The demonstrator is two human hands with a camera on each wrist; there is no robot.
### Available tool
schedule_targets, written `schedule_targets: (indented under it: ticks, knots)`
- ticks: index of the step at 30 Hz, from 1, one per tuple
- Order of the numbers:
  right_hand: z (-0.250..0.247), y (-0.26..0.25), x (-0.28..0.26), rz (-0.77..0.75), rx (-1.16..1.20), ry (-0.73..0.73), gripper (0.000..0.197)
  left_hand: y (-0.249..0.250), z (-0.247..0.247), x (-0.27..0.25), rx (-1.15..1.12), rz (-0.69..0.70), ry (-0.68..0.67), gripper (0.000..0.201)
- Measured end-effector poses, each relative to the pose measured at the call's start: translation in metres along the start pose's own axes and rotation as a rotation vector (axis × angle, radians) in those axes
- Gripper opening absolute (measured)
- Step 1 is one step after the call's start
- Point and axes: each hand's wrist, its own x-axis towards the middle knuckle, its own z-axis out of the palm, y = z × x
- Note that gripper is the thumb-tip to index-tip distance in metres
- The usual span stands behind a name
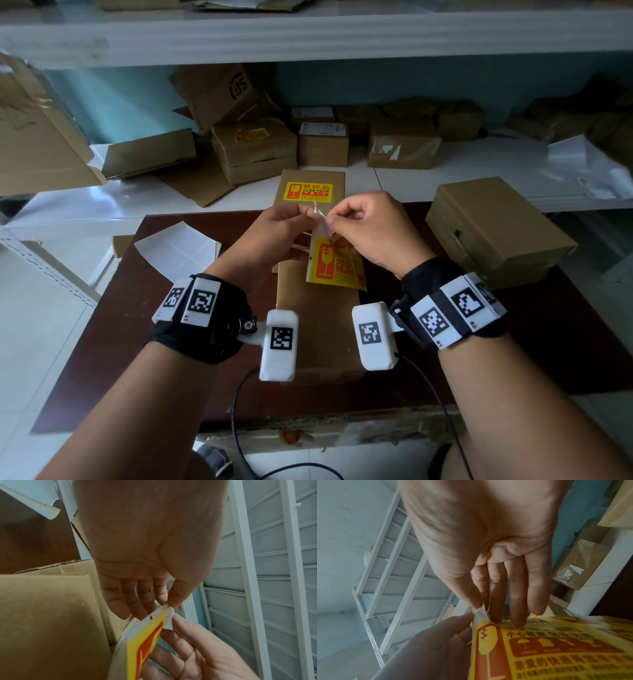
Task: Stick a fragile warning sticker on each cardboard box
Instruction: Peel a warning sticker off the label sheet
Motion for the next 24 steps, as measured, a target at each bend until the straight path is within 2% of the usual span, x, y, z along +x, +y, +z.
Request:
schedule_targets:
  ticks: [24]
  knots:
    - [-0.0001, 0.0013, 0.0009, 0.074, 0.015, 0.071, 0.014, -0.0029, -0.0038, 0.0045, -0.017, -0.027, 0.059, 0.015]
